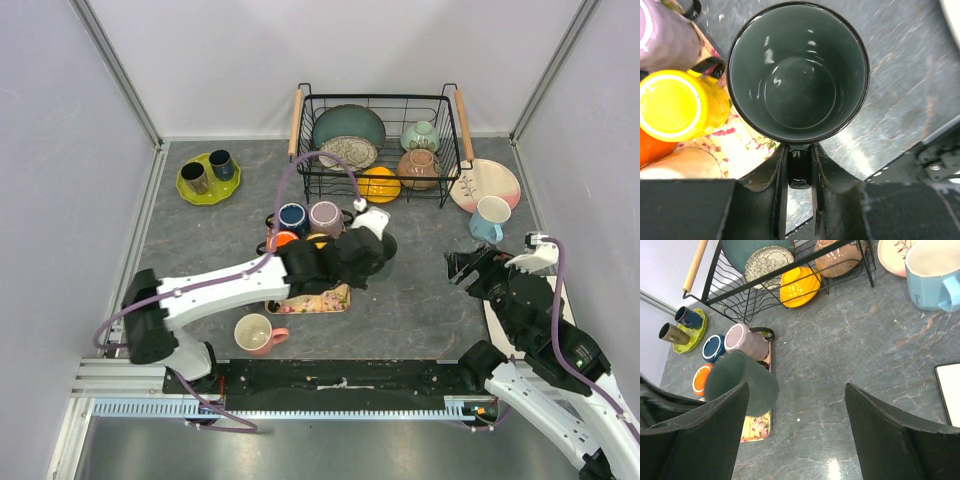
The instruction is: Turn the mug right side up
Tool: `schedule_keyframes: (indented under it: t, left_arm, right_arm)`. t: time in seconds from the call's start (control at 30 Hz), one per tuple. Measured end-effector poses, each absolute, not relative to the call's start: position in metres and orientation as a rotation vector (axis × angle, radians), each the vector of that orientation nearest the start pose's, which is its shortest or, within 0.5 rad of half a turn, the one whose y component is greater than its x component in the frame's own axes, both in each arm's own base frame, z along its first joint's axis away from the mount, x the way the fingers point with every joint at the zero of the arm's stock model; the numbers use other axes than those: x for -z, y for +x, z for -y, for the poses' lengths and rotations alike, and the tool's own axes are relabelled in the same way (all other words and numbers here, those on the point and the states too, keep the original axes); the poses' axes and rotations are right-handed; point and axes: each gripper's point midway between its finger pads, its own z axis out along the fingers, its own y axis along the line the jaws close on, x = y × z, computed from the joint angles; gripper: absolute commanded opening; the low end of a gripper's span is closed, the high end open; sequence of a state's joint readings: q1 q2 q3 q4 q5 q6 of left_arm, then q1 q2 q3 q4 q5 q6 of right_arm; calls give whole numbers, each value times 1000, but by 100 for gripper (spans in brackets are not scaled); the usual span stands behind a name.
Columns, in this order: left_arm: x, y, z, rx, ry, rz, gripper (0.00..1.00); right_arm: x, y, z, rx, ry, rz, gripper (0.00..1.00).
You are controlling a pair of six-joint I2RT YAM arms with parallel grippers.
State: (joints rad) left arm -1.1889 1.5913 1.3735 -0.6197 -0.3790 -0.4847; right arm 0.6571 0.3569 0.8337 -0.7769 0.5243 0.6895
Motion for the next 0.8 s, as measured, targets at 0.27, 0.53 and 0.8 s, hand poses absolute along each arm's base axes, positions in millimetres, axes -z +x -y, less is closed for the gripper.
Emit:
schedule_keyframes:
  t: [0.27, 0.53, 0.8]
  left_arm:
    - [-270, 194, 329, 918, 283, -1997, 2]
    - [-307, 192, 325, 1303, 79, -1762, 2]
    - [-310, 188, 326, 1537, -36, -1623, 2]
  right_arm:
    - [-249, 175, -76, -607, 417, -1826, 86]
    - [-279, 165, -112, -895, 332, -1735, 86]
    - [-293, 157, -164, -1204, 190, -1694, 86]
